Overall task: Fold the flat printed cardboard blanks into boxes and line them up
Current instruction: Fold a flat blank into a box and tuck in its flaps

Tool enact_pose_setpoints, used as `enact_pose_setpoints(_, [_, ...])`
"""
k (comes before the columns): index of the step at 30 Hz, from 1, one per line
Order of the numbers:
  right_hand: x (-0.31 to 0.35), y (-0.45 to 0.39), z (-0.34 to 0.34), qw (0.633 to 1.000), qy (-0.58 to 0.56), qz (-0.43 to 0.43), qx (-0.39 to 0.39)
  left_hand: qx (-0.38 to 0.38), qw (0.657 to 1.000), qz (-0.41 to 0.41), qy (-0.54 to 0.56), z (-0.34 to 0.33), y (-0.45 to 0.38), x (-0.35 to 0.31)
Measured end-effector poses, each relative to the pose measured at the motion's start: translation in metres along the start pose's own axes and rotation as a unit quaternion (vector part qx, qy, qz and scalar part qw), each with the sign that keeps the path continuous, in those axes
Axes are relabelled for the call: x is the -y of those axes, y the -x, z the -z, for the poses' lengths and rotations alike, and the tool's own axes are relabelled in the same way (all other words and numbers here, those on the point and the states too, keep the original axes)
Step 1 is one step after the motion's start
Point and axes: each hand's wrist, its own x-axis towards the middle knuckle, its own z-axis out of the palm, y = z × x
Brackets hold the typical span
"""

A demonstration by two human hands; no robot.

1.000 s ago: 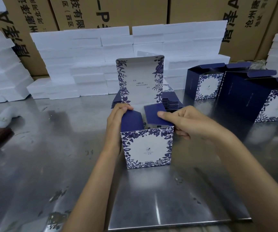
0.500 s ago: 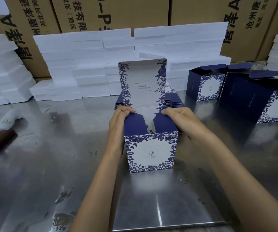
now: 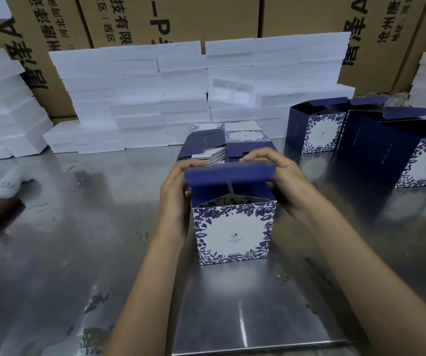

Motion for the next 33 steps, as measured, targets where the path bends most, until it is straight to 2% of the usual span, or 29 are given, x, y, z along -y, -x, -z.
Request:
enact_pose_setpoints(4, [0.005,0.004,0.01,0.996,-0.039,-0.06,0.043,0.012,1.0,-0.008,-0.009,0.006,0.001,0.004])
enact_pose_setpoints(8, [0.015,0.0,0.001,0.993,0.099,-0.063,0.009,-0.006,0.991,-0.035,-0.126,0.007,0.0,0.001])
enact_pose_setpoints(11, [0.028,-0.012,-0.009,0.982,0.177,-0.066,0.002,0.018,0.977,0.022,-0.21,0.008,-0.007,-0.017])
enact_pose_setpoints(14, [0.045,-0.026,-0.025,0.958,0.271,-0.096,0.012,0.052,0.943,0.097,-0.313,-0.002,-0.016,-0.041])
enact_pose_setpoints(17, [0.045,-0.03,-0.046,0.941,0.318,-0.113,0.033,0.043,0.911,0.127,-0.391,-0.019,-0.02,-0.048])
enact_pose_setpoints(21, [0.036,-0.028,-0.052,0.936,0.344,-0.062,0.039,0.034,0.904,0.11,-0.412,-0.029,-0.025,-0.037])
enact_pose_setpoints(26, [0.034,-0.031,-0.048,0.934,0.351,-0.05,0.039,0.031,0.9,0.063,-0.431,-0.031,-0.024,-0.033])
enact_pose_setpoints(33, [0.032,-0.028,-0.048,0.933,0.354,-0.054,0.023,0.043,0.902,0.083,-0.422,-0.031,-0.022,-0.034])
